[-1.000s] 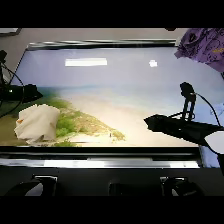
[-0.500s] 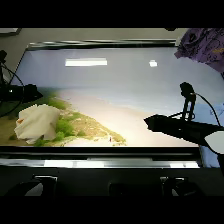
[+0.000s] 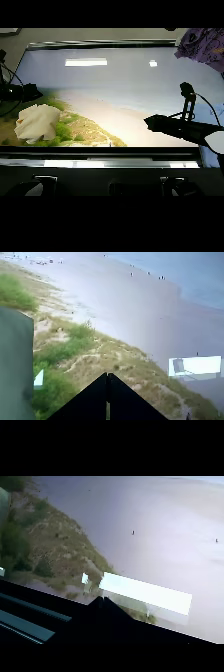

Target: Fold the clothes and pants, and hang the long-sleeved shirts on hangers.

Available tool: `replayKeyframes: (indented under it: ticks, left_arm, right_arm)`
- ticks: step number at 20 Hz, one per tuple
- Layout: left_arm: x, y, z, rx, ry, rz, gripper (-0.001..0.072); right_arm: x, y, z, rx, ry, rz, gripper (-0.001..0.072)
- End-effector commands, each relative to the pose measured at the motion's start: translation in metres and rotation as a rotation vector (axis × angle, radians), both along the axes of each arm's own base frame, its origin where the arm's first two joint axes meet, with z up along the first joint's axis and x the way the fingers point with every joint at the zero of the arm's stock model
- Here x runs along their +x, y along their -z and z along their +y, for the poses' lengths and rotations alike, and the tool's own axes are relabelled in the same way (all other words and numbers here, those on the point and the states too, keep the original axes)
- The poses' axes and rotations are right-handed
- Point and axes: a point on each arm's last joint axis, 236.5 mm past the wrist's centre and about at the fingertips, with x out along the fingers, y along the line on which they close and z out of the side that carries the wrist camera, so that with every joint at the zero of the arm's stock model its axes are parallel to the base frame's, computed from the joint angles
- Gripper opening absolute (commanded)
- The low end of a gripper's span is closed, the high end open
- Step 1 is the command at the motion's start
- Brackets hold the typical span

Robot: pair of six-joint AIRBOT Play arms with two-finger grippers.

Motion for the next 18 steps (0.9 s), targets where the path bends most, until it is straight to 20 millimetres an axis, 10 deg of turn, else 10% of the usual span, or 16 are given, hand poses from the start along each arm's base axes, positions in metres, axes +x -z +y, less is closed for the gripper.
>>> replayKeyframes:
  ticks: [1,2,7,17,18]
  left_arm:
    - [-0.008,0.008,0.01,-0.054,-0.16,0.098,0.0351]
    - [-0.019,0.019,0.022,-0.014,-0.207,0.17,0.0704]
    - [-0.046,0.09,0.107,0.345,-0.283,0.305,0.0708]
    - [-0.04,0.261,0.111,0.317,-0.312,0.409,0.0705]
    - [-0.044,0.27,0.111,0.318,-0.306,0.438,0.0624]
  right_arm:
    - [0.0,-0.001,0.0,0.001,0.0,-0.001,0.0039]
    - [0.0,-0.001,0.0,0.001,0.001,-0.001,0.0039]
    - [0.0,-0.001,0.0,0.001,0.0,-0.001,0.0039]
    - [-0.001,0.001,0.0,-0.002,-0.003,0.006,0.004]
    - [-0.002,0.001,0.0,-0.001,-0.003,0.006,0.004]
